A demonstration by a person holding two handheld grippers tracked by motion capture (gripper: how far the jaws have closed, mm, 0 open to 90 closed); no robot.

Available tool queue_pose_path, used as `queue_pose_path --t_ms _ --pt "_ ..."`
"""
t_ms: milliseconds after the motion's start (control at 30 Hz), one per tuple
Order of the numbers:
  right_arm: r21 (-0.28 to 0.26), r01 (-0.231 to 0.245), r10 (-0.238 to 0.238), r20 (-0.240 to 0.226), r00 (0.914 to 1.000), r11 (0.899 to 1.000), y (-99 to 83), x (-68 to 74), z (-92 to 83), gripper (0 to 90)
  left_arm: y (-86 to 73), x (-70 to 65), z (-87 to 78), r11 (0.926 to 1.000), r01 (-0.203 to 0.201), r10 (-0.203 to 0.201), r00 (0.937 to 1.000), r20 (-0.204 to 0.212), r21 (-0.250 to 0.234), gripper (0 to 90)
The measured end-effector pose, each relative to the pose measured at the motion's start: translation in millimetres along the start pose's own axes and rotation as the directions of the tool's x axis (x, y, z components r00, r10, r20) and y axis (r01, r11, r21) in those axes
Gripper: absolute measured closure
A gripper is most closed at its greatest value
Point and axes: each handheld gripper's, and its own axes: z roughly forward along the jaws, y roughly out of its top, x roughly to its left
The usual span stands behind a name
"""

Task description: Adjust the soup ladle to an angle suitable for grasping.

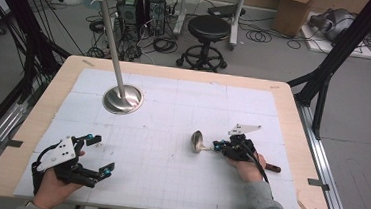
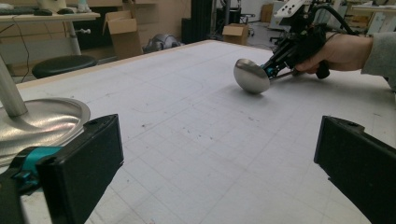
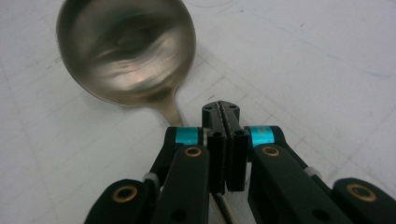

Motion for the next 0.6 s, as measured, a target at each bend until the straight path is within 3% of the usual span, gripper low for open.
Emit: queue_pose_path --t_ms 133,600 --pt "0.008 -0.009 0.009 -0.014 0.9999 1.0 -0.7 1.5 -0.6 89.6 0.1 0.0 -0.1 1.0 0.0 0.0 1.0 0.001 -0.001 1.8" --pt "0.012 0.027 -0.027 -0.034 0.9991 1.0 -6.8 14.8 -4.9 89.7 1.4 0.8 -1.5 0.9998 0.01 -0.01 1.0 -0.001 -0.016 1.8"
